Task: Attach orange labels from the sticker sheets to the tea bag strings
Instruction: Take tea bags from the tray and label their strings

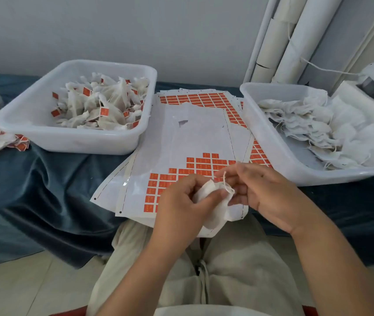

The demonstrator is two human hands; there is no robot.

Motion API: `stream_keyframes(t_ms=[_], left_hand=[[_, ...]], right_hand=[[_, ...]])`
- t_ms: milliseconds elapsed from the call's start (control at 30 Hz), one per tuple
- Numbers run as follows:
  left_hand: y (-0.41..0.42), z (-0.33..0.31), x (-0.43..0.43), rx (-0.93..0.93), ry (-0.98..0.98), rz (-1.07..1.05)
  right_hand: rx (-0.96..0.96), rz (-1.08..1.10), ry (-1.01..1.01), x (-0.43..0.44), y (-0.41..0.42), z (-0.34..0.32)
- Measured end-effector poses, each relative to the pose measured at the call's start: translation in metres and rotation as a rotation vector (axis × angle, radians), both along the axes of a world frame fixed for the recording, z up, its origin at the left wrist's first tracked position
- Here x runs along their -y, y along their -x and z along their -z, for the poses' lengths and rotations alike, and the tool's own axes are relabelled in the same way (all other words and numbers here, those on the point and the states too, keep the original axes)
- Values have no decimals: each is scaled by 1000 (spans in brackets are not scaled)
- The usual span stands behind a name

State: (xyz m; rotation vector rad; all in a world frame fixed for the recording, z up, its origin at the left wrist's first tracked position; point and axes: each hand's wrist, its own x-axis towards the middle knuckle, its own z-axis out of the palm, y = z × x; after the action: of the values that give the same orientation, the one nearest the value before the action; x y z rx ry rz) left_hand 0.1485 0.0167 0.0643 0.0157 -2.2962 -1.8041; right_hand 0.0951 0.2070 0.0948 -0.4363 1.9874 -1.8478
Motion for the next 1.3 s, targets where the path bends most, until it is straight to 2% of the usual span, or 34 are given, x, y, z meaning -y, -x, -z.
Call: stream_keyframes(t_ms=[167,367,433,500,533,700,800,967,1067,1200,1300], left_hand=[[1,4,-2,1,9,-7],[3,9,-1,60,-67,-14],[2,9,-2,38,-52,-42],[2,9,-2,49,-56,-57],[2,9,-2,60,-72,-59],[2,2,5,53,-105,-1],[2,0,9,116,-93,94],[-1,-3,13,203,-260,266],[-2,-6,12,141,-185,289],[0,-4,9,29,-74,191],[0,-3,9,-27,9,188]], right_hand=[[-243,170,-173,3,-18,5],[-231,384,-145,7,-23,6],[-210,263,-279,7,-26,7],[-289,98,-481,8,-31,10],[-335,48,-521,9,-32,11],[-330,132,-336,4,-30,2],[-279,148,-239,6,-30,4],[-111,219,-47,12,-30,10],[-54,208,86,12,-29,13],[-40,207,316,15,-28,18],[-71,203,279,15,-25,20]])
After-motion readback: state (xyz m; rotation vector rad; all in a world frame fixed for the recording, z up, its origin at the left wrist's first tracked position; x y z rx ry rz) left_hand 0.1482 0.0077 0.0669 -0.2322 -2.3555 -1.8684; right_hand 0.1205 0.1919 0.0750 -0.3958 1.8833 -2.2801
